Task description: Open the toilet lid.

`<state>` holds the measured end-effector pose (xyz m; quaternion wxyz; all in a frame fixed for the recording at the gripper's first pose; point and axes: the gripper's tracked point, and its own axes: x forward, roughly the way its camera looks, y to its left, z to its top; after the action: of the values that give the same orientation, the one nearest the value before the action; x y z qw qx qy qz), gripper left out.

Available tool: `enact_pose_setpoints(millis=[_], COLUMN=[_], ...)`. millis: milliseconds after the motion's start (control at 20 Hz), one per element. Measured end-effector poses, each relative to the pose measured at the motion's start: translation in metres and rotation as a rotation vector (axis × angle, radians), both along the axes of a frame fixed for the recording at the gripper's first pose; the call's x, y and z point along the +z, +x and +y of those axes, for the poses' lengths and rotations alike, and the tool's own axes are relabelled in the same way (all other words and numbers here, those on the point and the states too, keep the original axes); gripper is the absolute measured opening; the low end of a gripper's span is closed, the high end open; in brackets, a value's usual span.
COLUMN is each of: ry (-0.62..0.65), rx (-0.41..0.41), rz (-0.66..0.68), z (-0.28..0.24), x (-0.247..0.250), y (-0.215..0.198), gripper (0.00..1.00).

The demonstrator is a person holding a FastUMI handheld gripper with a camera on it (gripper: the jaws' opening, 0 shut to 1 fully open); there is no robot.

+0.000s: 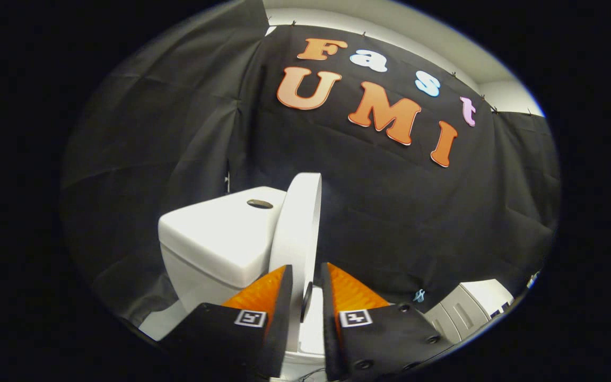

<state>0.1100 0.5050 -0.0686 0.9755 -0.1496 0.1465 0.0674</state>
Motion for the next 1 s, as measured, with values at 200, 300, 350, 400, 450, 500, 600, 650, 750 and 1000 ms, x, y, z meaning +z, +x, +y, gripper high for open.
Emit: enact_pose_setpoints(millis=[200,300,350,400,450,500,600,650,750,1000], ry=[0.092,0.157,0.188,0.212,0.228,0.232,0.227,0.223,0.241,0.311], rx=[0.039,0.033,0.033,0.04,0.045,0.037,0.018,0.002,-0.012,-0.004], rz=[-0.047,-0.066,-0.08,-0.09,-0.098,-0.106,-0.143,-0.164,-0.186,-0.173], z=[-0.013,-0.031,-0.041,-0.051,-0.062,-0.079,-0.119,-0.139,-0.173,-0.229], x=[0.035,0.052,0.062,0.073,0.083,0.091,0.112,0.124,0.14,0.153], y=[-0.001,0.0,0.002,0.004,0.008,0.012,0.017,0.018,0.017,-0.004], gripper=[0.76,0.89,0.92,0.93,0.94,0.95,0.96,0.96,0.96,0.96])
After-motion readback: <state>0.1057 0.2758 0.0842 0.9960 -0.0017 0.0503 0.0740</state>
